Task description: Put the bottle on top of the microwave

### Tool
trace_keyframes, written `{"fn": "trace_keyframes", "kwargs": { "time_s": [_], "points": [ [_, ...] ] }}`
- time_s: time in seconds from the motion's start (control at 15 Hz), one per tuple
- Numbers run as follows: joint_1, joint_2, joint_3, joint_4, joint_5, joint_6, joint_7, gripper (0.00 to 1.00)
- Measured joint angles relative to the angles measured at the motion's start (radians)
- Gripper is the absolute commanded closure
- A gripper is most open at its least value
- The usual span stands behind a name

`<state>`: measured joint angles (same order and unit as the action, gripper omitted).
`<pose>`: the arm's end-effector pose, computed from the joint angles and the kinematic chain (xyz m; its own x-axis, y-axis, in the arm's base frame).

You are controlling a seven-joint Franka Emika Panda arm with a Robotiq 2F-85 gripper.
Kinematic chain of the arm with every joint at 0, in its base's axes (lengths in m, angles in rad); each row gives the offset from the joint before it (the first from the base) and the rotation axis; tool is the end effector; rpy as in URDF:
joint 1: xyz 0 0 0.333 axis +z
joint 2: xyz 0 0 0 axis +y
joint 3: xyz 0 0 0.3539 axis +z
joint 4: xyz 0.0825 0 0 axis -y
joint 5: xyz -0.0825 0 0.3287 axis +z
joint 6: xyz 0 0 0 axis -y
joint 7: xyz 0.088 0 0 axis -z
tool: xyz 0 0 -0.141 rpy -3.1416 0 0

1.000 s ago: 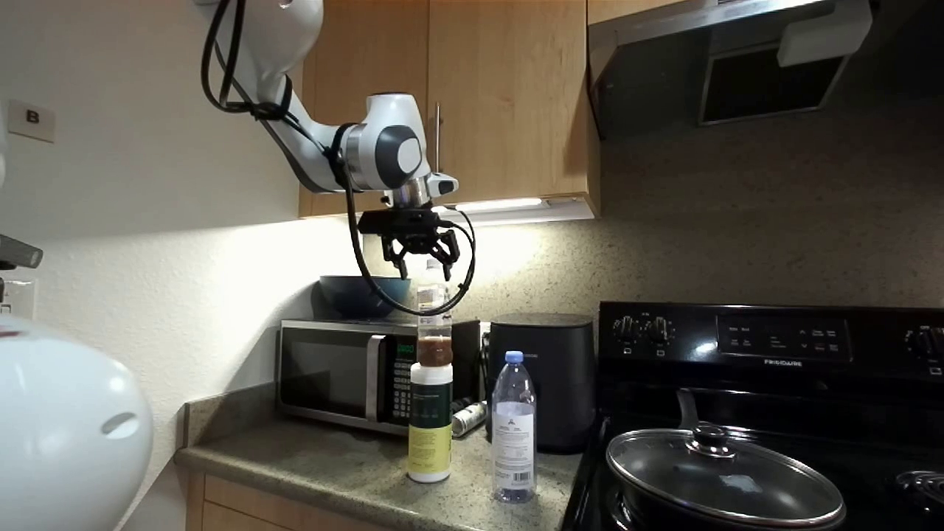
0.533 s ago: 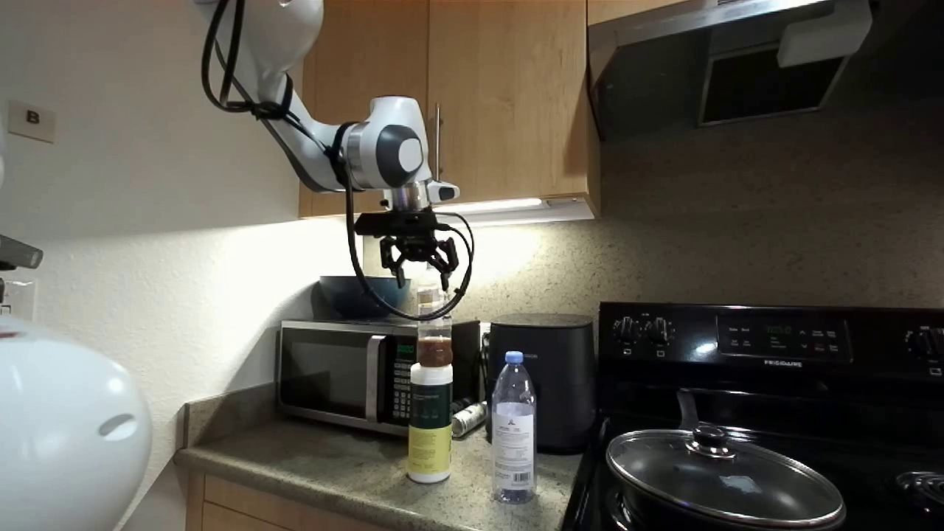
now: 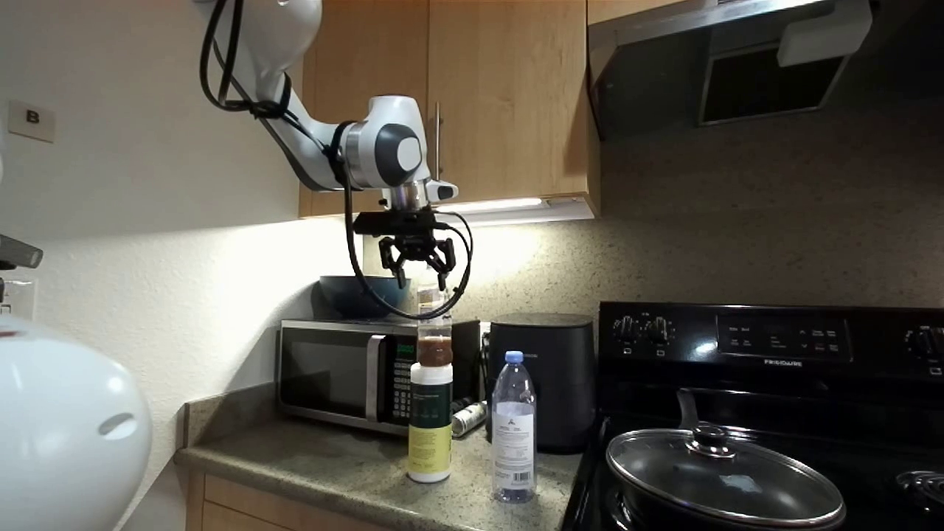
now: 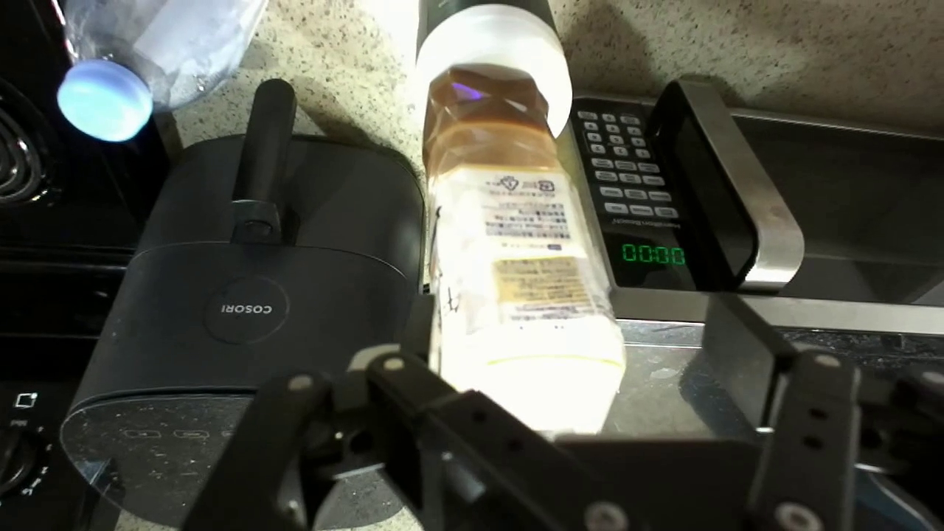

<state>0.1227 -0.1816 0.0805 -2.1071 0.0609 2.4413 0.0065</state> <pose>0.4892 0.1052 0.5796 0.8611 0.1294 0.4917 0.1739 -0.9837 -0.0458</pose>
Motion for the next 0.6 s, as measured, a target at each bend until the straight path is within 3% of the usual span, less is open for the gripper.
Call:
{"fn": "trace_keyframes", "kwargs": {
  "time_s": [0.33,0.4,0.6],
  "points": [
    [0.004,0.001,0.0,0.0,0.022,0.0,-0.015,0.72],
    [0.006,0.001,0.0,0.0,0.027,0.0,-0.02,0.35],
    [0.011,0.001,0.0,0.0,0.029,0.0,-0.021,0.28]
  ]
}}
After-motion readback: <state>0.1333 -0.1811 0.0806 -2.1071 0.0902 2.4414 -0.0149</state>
